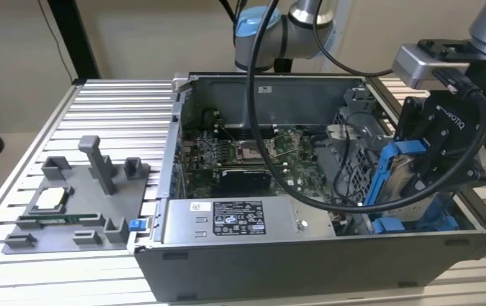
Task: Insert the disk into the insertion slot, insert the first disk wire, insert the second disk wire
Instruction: 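Insert the disk into the insertion slot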
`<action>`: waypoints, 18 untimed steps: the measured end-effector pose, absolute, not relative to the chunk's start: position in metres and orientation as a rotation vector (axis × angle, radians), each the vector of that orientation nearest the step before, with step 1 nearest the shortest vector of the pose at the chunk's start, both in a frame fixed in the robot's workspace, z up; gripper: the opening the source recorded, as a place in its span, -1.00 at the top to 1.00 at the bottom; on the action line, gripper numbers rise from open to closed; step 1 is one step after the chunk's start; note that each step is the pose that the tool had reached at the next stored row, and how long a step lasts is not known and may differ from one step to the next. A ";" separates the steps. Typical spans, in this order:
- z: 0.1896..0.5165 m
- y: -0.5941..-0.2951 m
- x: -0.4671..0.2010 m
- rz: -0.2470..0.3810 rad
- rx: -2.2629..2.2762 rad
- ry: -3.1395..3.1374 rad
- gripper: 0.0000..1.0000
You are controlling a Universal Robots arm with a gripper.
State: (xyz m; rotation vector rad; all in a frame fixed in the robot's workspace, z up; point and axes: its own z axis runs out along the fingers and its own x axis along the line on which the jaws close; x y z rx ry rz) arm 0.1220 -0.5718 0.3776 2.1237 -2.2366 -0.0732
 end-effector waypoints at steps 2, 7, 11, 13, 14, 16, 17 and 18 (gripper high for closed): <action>0.383 -0.572 0.122 -0.077 2.122 -2.235 1.00; 0.396 -0.572 0.122 -0.087 2.119 -2.231 1.00; 0.414 -0.572 0.124 -0.095 2.115 -2.227 1.00; 0.422 -0.572 0.126 -0.099 2.113 -2.224 1.00; 0.423 -0.572 0.126 -0.106 2.110 -2.221 1.00; 0.423 -0.572 0.127 -0.109 2.108 -2.220 1.00; 0.423 -0.572 0.128 -0.109 2.108 -2.219 1.00; 0.423 -0.572 0.129 -0.110 2.110 -2.219 1.00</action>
